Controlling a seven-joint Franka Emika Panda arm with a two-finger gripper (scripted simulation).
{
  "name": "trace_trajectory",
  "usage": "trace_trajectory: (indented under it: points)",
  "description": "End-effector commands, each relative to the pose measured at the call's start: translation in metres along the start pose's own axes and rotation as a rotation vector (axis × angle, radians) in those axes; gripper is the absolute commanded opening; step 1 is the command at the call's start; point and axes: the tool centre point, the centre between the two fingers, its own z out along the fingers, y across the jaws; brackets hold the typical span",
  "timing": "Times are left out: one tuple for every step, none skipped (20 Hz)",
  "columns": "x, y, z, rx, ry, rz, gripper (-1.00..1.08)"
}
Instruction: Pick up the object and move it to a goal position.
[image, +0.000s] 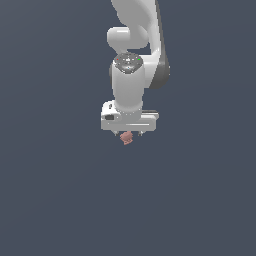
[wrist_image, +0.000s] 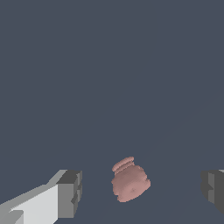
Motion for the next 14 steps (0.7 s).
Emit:
trace_trajectory:
  points:
    - [-0.001,0.000,0.002,0.000,-0.001,-0.011,1.00]
    - [-0.002,0.001,0.004,-0.001,-0.001,-0.019,1.00]
    - [-0.003,0.001,0.005,-0.001,0.000,-0.028,1.00]
    - [-0.005,0.001,0.007,-0.001,0.000,-0.038,1.00]
    - [-0.006,0.002,0.009,-0.002,-0.001,-0.050,1.00]
    - [-0.008,0.002,0.011,-0.002,-0.001,-0.063,1.00]
    - [-0.010,0.003,0.014,-0.002,-0.001,-0.077,1.00]
    - [-0.012,0.003,0.017,-0.003,-0.001,-0.093,1.00]
    - [-0.014,0.004,0.020,-0.003,-0.001,-0.110,1.00]
    - [-0.016,0.004,0.023,-0.004,-0.001,-0.128,1.00]
    - [-0.019,0.005,0.026,-0.004,-0.001,-0.148,1.00]
    - [-0.022,0.005,0.030,-0.004,-0.001,-0.170,1.00]
    - [-0.025,0.006,0.034,-0.005,-0.002,-0.192,1.00]
    - [-0.028,0.007,0.038,-0.005,-0.002,-0.216,1.00]
